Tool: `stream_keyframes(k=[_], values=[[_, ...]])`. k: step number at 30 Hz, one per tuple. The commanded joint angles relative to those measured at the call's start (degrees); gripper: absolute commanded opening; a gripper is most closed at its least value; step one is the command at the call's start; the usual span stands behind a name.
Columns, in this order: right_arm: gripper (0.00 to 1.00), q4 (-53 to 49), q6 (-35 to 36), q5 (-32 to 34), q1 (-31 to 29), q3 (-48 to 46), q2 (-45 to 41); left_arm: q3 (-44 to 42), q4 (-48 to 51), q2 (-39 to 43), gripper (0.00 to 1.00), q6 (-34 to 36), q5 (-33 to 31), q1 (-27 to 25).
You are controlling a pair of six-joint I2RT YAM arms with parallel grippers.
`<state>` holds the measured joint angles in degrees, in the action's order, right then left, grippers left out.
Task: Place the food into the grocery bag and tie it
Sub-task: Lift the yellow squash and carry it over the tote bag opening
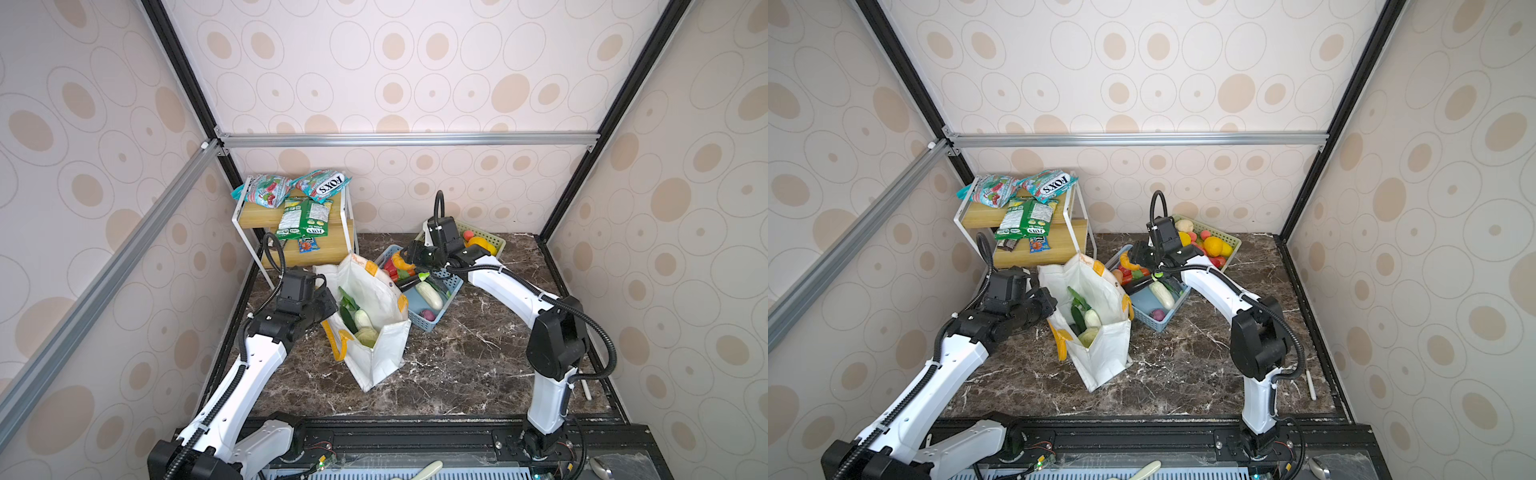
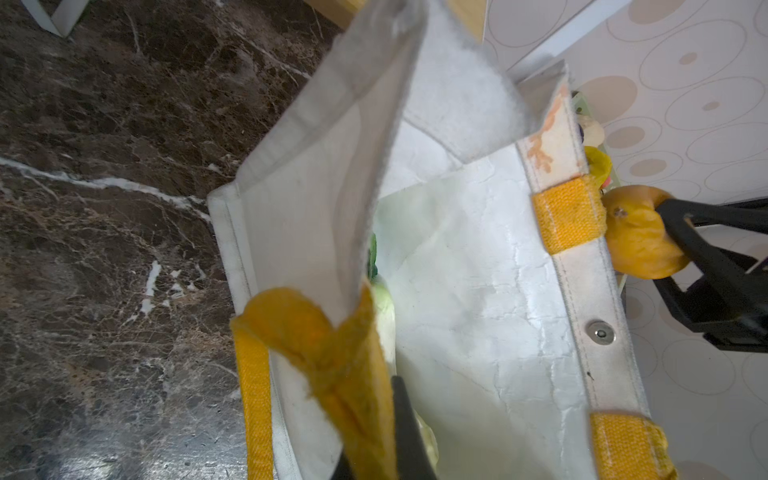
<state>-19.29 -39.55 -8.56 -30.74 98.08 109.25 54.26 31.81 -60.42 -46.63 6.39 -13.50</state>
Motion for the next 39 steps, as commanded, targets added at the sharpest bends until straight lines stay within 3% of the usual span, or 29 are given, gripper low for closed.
stream_keyframes(k=[1, 11, 21, 39], values=[[0.59, -0.7, 0.5, -2.8, 0.2, 1.5, -2.8, 1.3, -2.7, 1.4, 0.0, 0.6, 0.2, 0.3], [0.59, 0.0, 2.2, -12.2, -0.3, 2.1, -6.2, 1.6, -2.9, 1.7, 0.0, 0.8, 0.8, 0.1], [0.59, -2.2, 5.1, -16.1, -2.9, 2.2, -7.2, 1.5, -3.0, 1.9, 0.0, 0.2, 1.0, -0.5], [0.59, -8.6, 11.7, -16.7, -10.3, 3.5, -3.8, 1.2, -3.7, 1.4, 0.0, -0.3, 0.1, -1.8]])
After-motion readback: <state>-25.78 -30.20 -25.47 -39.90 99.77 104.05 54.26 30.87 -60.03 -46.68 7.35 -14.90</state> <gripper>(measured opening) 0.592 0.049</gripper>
